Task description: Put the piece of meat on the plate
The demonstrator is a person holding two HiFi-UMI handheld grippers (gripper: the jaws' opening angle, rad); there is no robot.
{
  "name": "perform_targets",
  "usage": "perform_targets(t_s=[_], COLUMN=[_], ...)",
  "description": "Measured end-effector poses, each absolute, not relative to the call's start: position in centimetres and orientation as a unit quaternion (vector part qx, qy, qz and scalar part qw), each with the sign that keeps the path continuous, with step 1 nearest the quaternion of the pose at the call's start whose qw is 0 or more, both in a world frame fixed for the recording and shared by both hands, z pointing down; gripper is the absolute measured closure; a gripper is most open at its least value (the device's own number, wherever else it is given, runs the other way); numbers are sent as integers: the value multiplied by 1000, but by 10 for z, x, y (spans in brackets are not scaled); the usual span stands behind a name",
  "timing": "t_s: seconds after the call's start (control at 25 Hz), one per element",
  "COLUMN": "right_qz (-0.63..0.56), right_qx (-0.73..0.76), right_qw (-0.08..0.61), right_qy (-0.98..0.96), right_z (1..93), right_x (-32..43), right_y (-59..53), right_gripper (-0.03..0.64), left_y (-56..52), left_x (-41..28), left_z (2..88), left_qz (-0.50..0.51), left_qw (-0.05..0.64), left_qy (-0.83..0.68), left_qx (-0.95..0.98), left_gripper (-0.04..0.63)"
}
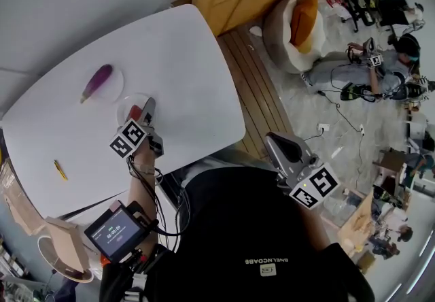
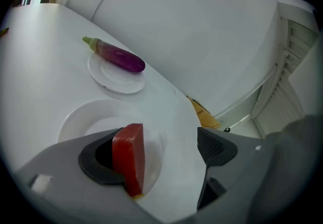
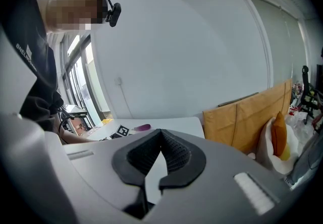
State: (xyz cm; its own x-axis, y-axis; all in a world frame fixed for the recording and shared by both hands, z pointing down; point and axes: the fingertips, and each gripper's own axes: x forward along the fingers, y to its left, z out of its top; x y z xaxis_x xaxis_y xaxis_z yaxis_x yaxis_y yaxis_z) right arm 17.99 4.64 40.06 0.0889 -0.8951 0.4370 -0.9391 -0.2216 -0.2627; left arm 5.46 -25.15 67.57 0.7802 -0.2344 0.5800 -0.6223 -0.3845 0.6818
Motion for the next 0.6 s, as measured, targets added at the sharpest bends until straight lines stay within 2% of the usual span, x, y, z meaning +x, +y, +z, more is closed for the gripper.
perform_targets(t_s=[0.36, 0.6], right_qz=[262, 262], right_qx=[736, 734], right_qw=[38, 35], right_qy=[-623, -626], right_z=[402, 405], right_x=[181, 181], right_y=[47, 44], right_gripper=[612, 612], left_y=[-259, -270], left_x=[49, 40], left_z=[673, 664], left_qz=[203, 243], left_qw=[464, 369], left_qy=[-270, -291], left_qx=[819, 849], left_gripper=[147, 146])
